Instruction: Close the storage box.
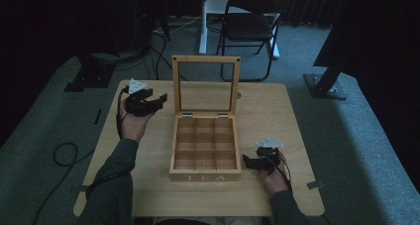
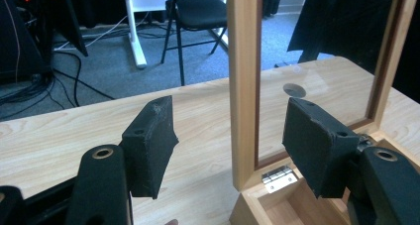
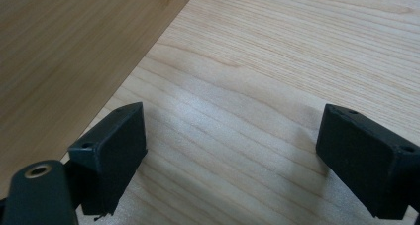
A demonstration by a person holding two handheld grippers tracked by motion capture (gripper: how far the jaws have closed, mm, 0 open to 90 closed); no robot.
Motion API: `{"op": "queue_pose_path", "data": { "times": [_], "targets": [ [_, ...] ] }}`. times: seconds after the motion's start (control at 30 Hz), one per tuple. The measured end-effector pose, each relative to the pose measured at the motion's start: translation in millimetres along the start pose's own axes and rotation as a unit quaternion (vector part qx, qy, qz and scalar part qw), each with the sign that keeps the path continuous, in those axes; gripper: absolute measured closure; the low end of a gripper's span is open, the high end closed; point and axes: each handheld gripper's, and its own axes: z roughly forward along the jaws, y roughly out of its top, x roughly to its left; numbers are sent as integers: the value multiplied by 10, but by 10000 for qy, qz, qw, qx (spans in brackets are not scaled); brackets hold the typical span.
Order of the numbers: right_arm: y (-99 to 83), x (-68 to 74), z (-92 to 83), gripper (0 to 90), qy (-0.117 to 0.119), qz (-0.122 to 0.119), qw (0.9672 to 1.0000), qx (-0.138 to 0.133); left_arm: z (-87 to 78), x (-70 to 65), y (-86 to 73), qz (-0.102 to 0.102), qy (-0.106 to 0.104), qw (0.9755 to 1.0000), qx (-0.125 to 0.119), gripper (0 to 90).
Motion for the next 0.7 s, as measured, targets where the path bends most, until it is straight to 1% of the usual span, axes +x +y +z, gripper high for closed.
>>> {"op": "queue_pose_path", "data": {
  "times": [0.2,0.3,0.47,0.5,0.6,0.7],
  "targets": [
    [0,0,0,116,0,-2,10000,-1,75,21,7,-113,-48,9999,13,363],
    [0,0,0,116,-1,-1,10000,-1,111,30,17,-96,-39,9999,51,361],
    [0,0,0,116,-2,0,10000,-1,149,38,27,-118,-40,9999,35,350],
    [-1,2,-1,116,-11,4,10000,-3,205,38,41,-101,-42,9999,65,350],
    [-1,3,-1,116,-14,7,10000,-4,269,34,64,-117,-67,9999,64,350],
    [-1,3,-1,116,-14,9,10000,-3,335,14,97,-88,-89,9999,85,347]
  ]
}}
